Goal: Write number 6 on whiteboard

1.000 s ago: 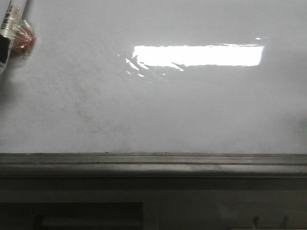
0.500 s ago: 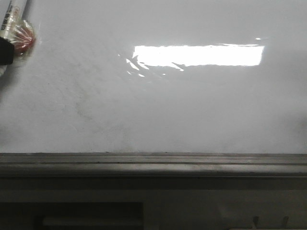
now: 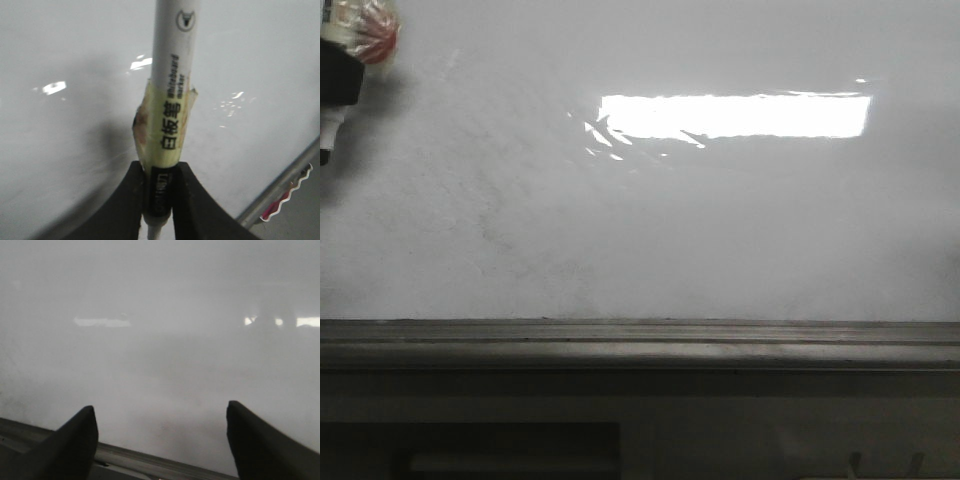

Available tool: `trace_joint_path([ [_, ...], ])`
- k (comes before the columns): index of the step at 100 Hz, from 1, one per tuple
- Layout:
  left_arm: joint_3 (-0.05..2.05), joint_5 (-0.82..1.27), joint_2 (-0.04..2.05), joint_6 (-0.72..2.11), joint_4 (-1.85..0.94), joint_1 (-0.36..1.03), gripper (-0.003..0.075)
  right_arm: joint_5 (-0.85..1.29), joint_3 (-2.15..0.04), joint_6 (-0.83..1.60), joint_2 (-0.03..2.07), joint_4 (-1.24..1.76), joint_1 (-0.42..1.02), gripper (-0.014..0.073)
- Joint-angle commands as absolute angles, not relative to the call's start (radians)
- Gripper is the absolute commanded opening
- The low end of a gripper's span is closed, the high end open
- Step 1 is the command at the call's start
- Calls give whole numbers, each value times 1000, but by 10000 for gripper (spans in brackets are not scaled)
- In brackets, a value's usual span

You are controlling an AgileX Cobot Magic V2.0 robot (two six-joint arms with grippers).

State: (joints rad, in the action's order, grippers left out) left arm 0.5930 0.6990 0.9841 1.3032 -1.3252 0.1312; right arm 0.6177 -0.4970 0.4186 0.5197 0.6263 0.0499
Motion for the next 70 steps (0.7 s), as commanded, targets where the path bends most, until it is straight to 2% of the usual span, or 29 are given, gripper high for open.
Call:
trace_joint_path([
  [1,653,741,966,1309,-1333,203,-20,619,-557,509,566,725,66,489],
  [14,684,673,966,1298,-1301,370,-20,699,-619,593,648,804,92,489],
  [43,691,344,1007,1234,-1187,804,-20,937,-847,654,808,872,104,489],
  [57,700,238,1082,1234,-1190,930,-20,1074,-958,667,898,903,104,489],
  [70,742,202,1140,1234,-1194,985,-20,1196,-1040,667,987,908,104,489],
])
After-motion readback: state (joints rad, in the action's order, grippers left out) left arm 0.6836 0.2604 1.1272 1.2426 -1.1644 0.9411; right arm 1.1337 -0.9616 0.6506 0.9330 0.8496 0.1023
